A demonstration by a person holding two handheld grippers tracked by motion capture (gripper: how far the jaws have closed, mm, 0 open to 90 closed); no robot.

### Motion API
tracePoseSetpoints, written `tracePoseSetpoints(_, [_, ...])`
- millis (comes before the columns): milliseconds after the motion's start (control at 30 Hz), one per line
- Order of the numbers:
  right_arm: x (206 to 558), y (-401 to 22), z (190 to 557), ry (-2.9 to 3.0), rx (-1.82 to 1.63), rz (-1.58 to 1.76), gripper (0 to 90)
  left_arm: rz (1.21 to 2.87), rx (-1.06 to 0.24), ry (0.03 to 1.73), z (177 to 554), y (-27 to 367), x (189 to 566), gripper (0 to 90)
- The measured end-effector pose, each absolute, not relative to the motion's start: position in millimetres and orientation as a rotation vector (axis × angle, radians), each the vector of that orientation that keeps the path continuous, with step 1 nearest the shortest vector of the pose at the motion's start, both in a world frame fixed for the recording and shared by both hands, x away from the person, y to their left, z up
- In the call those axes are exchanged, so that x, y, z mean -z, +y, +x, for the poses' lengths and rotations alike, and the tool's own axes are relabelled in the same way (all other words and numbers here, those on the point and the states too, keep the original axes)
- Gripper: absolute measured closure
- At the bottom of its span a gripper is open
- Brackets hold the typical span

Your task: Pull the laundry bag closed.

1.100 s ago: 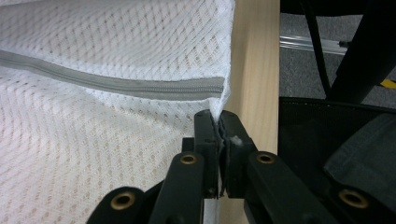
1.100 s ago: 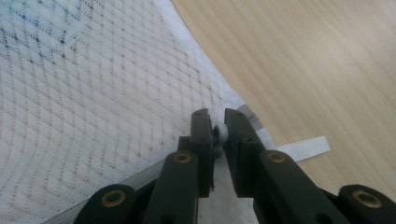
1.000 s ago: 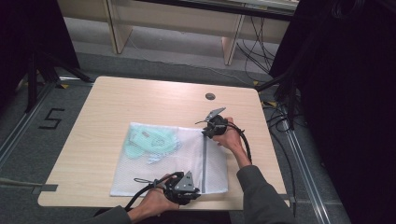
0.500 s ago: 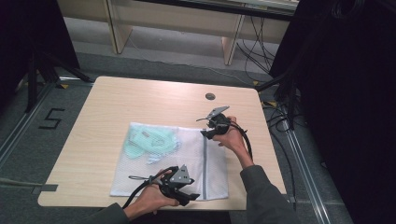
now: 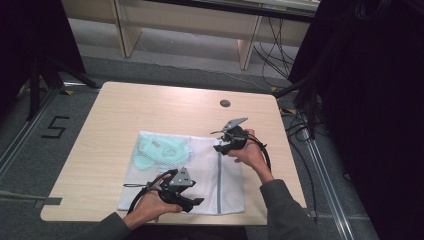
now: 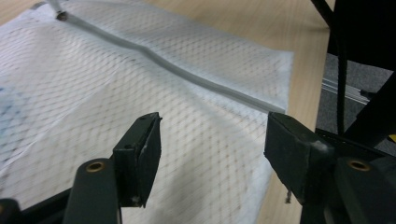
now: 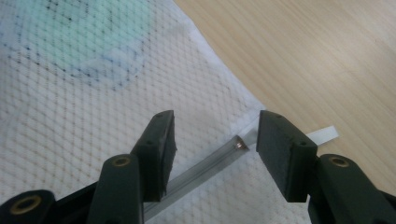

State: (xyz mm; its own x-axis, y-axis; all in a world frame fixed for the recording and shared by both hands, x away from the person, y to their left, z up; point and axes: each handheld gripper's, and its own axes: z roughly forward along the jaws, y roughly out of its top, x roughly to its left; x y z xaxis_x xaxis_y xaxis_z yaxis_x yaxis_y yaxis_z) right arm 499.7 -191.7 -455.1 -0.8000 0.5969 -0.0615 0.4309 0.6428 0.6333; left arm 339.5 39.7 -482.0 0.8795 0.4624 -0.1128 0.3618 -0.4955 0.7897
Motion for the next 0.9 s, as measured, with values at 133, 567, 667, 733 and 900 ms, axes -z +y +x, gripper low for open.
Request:
tracePoseSetpoints(133, [450.9,-192.8,489.6,2.583,-0.904,0.86,46.5,2.142,-0.156,0.629,344.2,50.4,481.1,34.2])
tracePoseSetpoints(567, [446.3,-198.1,458.6,2.56,-1.021,0.823,39.1,2.122,-0.202,0.647,343.6,71.5,477.4,30.1])
tracePoseSetpoints(667, [443.6,-202.9,451.3,2.581,-1.035,0.828,38.7,2.13,-0.23,0.645,343.2,76.8,475.3,27.6])
tracePoseSetpoints(733, [445.9,-203.5,446.9,2.553,-1.074,0.836,38.0,2.137,-0.25,0.646,343.9,80.1,474.5,26.7])
tracePoseSetpoints(900, [447.7,-207.3,439.6,2.559,-1.06,0.817,37.5,2.111,-0.251,0.654,344.3,83.4,474.5,25.6])
